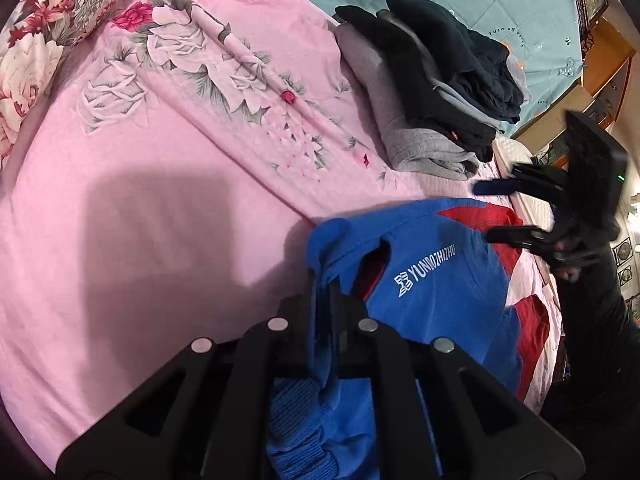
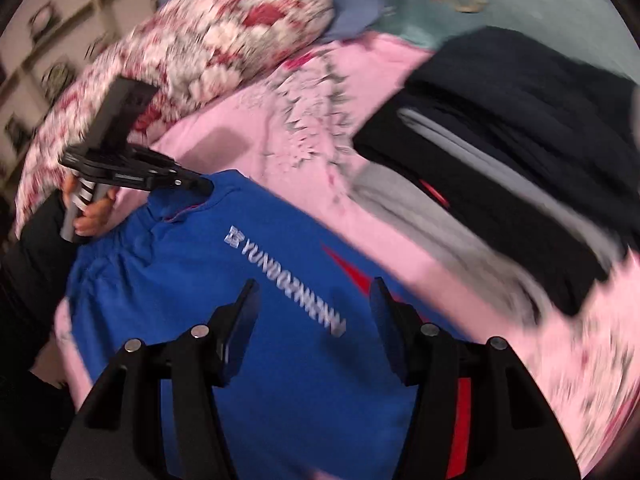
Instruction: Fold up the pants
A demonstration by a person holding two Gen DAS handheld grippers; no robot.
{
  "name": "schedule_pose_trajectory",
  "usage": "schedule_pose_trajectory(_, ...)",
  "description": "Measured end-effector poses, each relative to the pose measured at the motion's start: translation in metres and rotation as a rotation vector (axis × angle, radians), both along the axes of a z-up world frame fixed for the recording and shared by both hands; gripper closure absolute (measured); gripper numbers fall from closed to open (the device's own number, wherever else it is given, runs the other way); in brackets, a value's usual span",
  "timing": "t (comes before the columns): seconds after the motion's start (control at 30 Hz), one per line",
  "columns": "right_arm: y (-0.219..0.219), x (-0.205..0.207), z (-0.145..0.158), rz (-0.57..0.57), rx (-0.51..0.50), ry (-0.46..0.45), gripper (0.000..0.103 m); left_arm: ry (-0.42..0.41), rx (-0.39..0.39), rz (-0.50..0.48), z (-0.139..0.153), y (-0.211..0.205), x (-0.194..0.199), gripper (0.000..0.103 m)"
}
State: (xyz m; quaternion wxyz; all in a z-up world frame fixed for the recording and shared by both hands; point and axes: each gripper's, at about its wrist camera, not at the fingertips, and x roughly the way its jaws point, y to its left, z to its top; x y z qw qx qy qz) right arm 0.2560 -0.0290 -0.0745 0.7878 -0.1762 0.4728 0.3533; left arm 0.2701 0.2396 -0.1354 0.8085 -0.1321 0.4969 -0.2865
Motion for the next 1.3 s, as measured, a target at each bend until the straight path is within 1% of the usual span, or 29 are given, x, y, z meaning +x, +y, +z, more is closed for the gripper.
schedule_pose_trajectory(0.07, 0.023, 0.023, -0.018, 0.068, -0.06, 0.023, 0.046, -0.002, -0.007, 0.0, 0.001, 0.002, -0.001, 0.098)
schedule_pose_trajectory(0.13, 0.037, 0.035, -0.033, 0.115, -0.103, 0.044, 0.046, -0.007, -0.009, -0.004, 0.002, 0.002, -0.002, 0.097)
schedule_pose_trajectory(0.27, 0.046, 0.049, -0.051, 0.179, -0.136, 0.082, 0.047, -0.012, -0.002, -0.006, 0.002, 0.0, -0.002, 0.097)
schedule_pose_trajectory(0.3, 0.047, 0.051, -0.054, 0.186, -0.137, 0.094, 0.061, -0.012, 0.0, -0.003, 0.002, -0.001, -0.002, 0.097)
schedule_pose_trajectory(0.37, 0.046, 0.049, -0.059, 0.219, -0.128, 0.132, 0.095, -0.021, 0.02, 0.016, 0.003, -0.001, -0.002, 0.097)
schedule_pose_trajectory(0.4, 0.046, 0.045, -0.059, 0.238, -0.124, 0.124, 0.096, -0.024, 0.028, 0.031, 0.003, -0.001, -0.001, 0.097)
schedule_pose_trajectory(0.47, 0.048, 0.04, -0.053, 0.248, -0.122, 0.059, 0.096, -0.014, 0.043, 0.082, 0.0, 0.003, 0.007, 0.096)
schedule_pose_trajectory(0.5, 0.048, 0.043, -0.05, 0.22, -0.117, 0.039, 0.096, -0.007, 0.054, 0.104, -0.003, 0.004, 0.011, 0.095)
schedule_pose_trajectory(0.57, 0.05, 0.054, -0.05, 0.164, -0.104, 0.032, 0.096, 0.015, 0.069, 0.128, -0.011, 0.004, 0.018, 0.095)
schedule_pose_trajectory(0.67, 0.056, 0.061, -0.063, 0.141, -0.148, 0.023, 0.096, -0.005, 0.09, 0.114, -0.012, 0.001, 0.02, 0.095)
schedule_pose_trajectory(0.73, 0.056, 0.062, -0.065, 0.135, -0.136, 0.009, 0.096, 0.0, 0.072, 0.115, -0.011, 0.004, 0.02, 0.095)
schedule_pose_trajectory(0.8, 0.052, 0.065, -0.064, 0.101, -0.12, 0.035, 0.096, -0.005, 0.067, 0.116, -0.007, 0.004, 0.018, 0.095)
schedule_pose_trajectory(0.83, 0.051, 0.064, -0.062, 0.082, -0.121, 0.04, 0.096, -0.023, 0.069, 0.112, 0.0, 0.004, 0.015, 0.095)
schedule_pose_trajectory(0.9, 0.053, 0.054, -0.051, 0.065, -0.126, 0.018, 0.096, -0.049, 0.058, 0.118, 0.013, 0.005, 0.006, 0.095)
schedule_pose_trajectory(0.93, 0.052, 0.046, -0.042, 0.059, -0.124, 0.002, 0.096, -0.069, 0.052, 0.116, 0.024, 0.005, -0.003, 0.095)
schedule_pose_trajectory(1.0, 0.047, 0.028, -0.018, 0.047, -0.107, -0.029, 0.096, -0.125, 0.064, 0.09, 0.048, 0.002, -0.024, 0.095)
schedule_pose_trajectory(1.1, 0.035, -0.005, 0.02, 0.037, -0.067, -0.059, 0.096, -0.172, 0.08, 0.051, 0.07, -0.002, -0.058, 0.095)
schedule_pose_trajectory(1.2, 0.025, -0.046, 0.046, 0.042, -0.021, -0.073, 0.096, -0.201, 0.108, 0.028, 0.083, -0.002, -0.099, 0.095)
schedule_pose_trajectory(1.27, 0.027, -0.077, 0.054, 0.057, 0.005, -0.071, 0.096, -0.219, 0.125, 0.022, 0.087, 0.001, -0.135, 0.095)
schedule_pose_trajectory(1.3, 0.029, -0.092, 0.054, 0.068, 0.011, -0.071, 0.096, -0.223, 0.129, 0.021, 0.088, 0.001, -0.147, 0.095)
